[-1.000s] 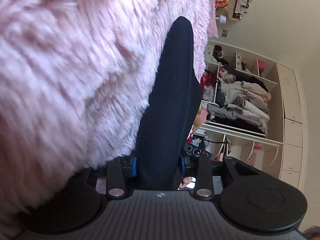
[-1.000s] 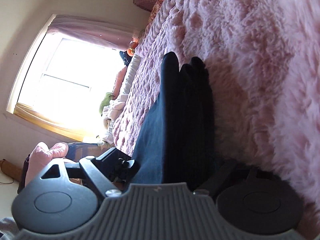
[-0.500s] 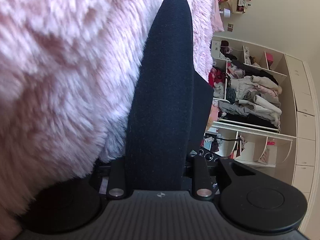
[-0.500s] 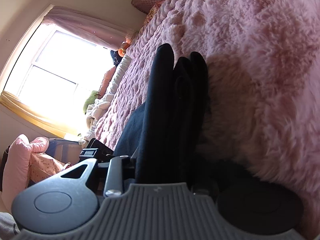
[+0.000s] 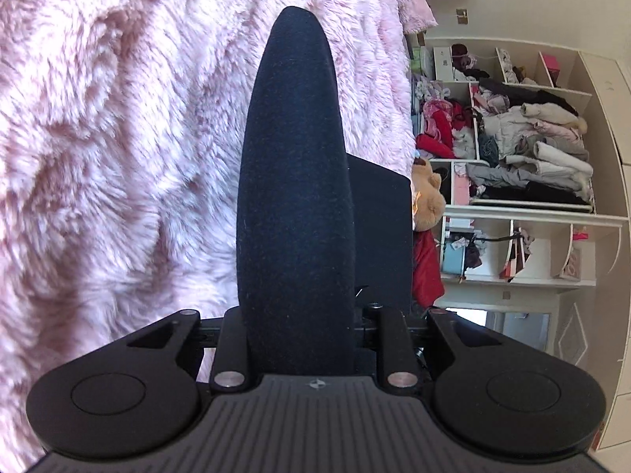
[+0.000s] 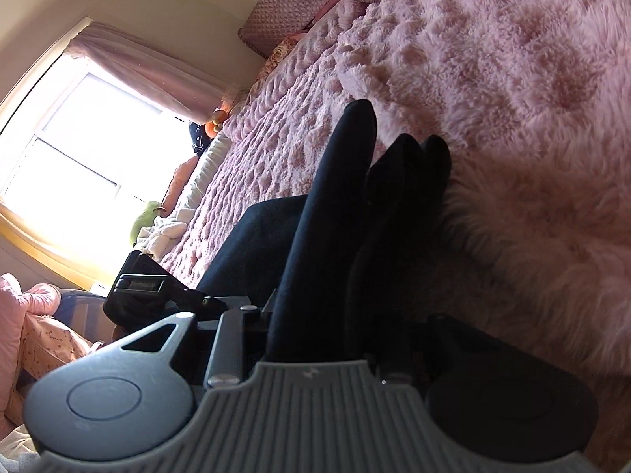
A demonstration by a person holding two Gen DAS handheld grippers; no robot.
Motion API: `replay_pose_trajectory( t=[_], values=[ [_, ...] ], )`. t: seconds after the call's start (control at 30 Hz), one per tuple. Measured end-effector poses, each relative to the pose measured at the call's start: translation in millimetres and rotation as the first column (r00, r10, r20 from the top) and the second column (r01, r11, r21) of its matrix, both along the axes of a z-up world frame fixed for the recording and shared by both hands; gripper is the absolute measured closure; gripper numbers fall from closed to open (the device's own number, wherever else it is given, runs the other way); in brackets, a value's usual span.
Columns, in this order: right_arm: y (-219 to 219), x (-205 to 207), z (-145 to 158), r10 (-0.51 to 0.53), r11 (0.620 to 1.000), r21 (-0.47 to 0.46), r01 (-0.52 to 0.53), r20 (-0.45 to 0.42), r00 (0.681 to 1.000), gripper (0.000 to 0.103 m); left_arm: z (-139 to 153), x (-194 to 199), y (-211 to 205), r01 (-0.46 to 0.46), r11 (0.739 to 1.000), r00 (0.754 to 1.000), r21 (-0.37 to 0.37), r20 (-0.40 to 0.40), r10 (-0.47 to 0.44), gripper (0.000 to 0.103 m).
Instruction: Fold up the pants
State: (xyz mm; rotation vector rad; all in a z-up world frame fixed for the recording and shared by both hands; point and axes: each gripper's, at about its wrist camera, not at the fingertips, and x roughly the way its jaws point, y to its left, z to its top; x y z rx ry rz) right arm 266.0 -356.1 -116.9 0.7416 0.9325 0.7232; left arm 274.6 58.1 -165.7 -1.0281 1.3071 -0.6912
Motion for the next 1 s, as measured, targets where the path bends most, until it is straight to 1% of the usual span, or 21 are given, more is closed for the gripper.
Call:
replay_pose_trajectory(
  t=[0.1, 0.3, 0.4, 0.5, 0.53, 0.63, 0.73, 0.87, 0.93, 1.0],
  values=[
    [7, -10, 14, -0.006, 1.000, 0.014, 0.006, 0.002, 1.000, 0.079, 22, -7, 4, 0.016, 1.000, 1.000, 0.014, 0.019, -0.016, 0.075],
    [38, -23, 55, -0.019, 0.999, 0.043, 0.015, 0.081, 0.997, 0.079, 58, -24, 38, 0.005, 1.000, 0.997, 0.010, 0.075, -0.006, 0.075],
    [65, -26, 74, 0.003, 0.999, 0.031, -0.007, 0.133, 0.991, 0.079, 82, -30, 63, -0.014, 0.999, 0.996, 0.041, 0.092, 0.010, 0.075],
    [110, -22, 90, 0.056, 0.998, -0.020, -0.053, 0.187, 0.981, 0.079, 97, -33, 95, -0.053, 0.996, 0.996, 0.071, 0.078, 0.047, 0.075],
    [123, -19, 93, 0.064, 0.998, -0.019, -0.061, 0.197, 0.978, 0.079, 101, -34, 109, -0.071, 0.994, 0.995, 0.086, 0.072, 0.064, 0.075],
    [159, -12, 98, 0.065, 0.998, 0.010, -0.069, 0.215, 0.974, 0.078, 119, -36, 145, -0.112, 0.984, 0.991, 0.138, 0.083, 0.101, 0.075],
    [197, -5, 98, 0.064, 0.996, 0.038, -0.076, 0.240, 0.969, 0.079, 134, -35, 177, -0.126, 0.973, 0.988, 0.192, 0.109, 0.106, 0.074],
    [248, 5, 82, 0.052, 0.990, 0.116, -0.078, 0.210, 0.976, 0.078, 142, -30, 216, -0.138, 0.959, 0.986, 0.246, 0.129, 0.109, 0.074],
    [273, 12, 76, 0.070, 0.986, 0.132, -0.098, 0.203, 0.977, 0.077, 146, -27, 236, -0.148, 0.955, 0.982, 0.259, 0.156, 0.110, 0.074],
    [303, 17, 73, 0.092, 0.985, 0.121, -0.122, 0.224, 0.970, 0.077, 143, -23, 255, -0.165, 0.954, 0.980, 0.250, 0.153, 0.130, 0.074]
  ],
)
